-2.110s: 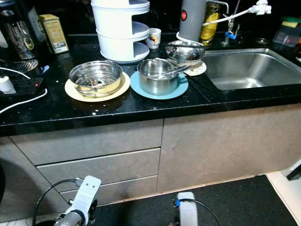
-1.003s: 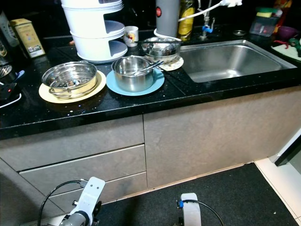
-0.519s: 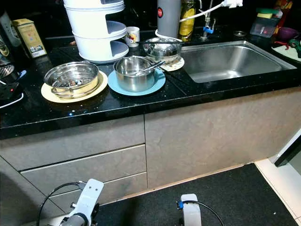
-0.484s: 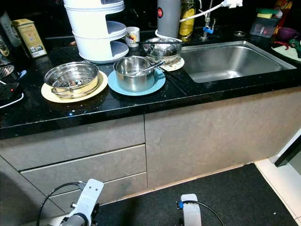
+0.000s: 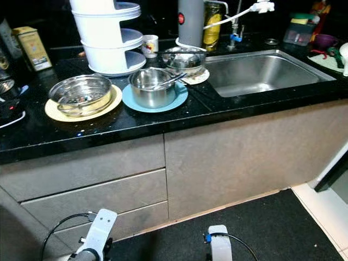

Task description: Kitchen organization

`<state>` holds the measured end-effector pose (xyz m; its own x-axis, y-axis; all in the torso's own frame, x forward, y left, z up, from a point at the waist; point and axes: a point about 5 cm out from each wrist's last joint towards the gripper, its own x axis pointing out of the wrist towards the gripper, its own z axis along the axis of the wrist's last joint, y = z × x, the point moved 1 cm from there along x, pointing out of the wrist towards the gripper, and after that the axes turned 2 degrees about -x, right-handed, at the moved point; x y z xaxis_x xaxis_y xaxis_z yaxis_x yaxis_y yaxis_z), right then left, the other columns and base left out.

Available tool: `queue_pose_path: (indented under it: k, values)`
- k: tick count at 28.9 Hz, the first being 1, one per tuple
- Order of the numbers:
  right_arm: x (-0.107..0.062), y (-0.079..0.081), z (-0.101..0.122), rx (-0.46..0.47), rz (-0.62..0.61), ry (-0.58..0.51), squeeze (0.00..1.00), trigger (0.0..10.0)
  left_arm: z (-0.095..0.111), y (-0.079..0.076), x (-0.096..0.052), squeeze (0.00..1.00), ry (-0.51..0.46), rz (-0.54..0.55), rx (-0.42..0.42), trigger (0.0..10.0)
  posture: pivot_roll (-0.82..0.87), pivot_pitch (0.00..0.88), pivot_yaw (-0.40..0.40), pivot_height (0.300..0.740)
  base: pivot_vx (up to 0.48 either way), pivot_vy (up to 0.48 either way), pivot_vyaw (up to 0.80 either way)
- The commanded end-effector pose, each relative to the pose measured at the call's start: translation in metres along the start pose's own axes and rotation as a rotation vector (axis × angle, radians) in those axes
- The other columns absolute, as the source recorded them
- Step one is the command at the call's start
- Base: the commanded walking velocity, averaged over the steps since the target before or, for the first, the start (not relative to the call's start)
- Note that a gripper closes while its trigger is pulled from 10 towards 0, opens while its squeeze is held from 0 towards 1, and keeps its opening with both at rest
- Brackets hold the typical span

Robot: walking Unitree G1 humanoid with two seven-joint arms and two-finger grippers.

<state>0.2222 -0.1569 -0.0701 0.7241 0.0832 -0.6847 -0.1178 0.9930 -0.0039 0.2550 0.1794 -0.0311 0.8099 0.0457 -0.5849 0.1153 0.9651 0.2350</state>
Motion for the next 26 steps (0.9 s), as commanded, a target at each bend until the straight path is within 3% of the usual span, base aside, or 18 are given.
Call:
queue_pose_path:
  k: [1, 26]
  values:
    - [-0.0023, -0.0005, -0.0099, 0.001, -0.001, 0.035, 0.00, 10.0, -0.0094, -0.0020, -0.0020, 0.00, 0.029, -0.010, -0.006, 10.0, -0.03, 0.116, -0.015, 0.740, 0.307, 0.000, 0.00]
    - [-0.0023, 0.0003, -0.0111, -0.007, 0.007, 0.043, 0.00, 10.0, -0.0142, -0.0004, -0.0033, 0.00, 0.041, -0.009, -0.009, 10.0, -0.03, 0.115, -0.018, 0.740, 0.307, 0.000, 0.00]
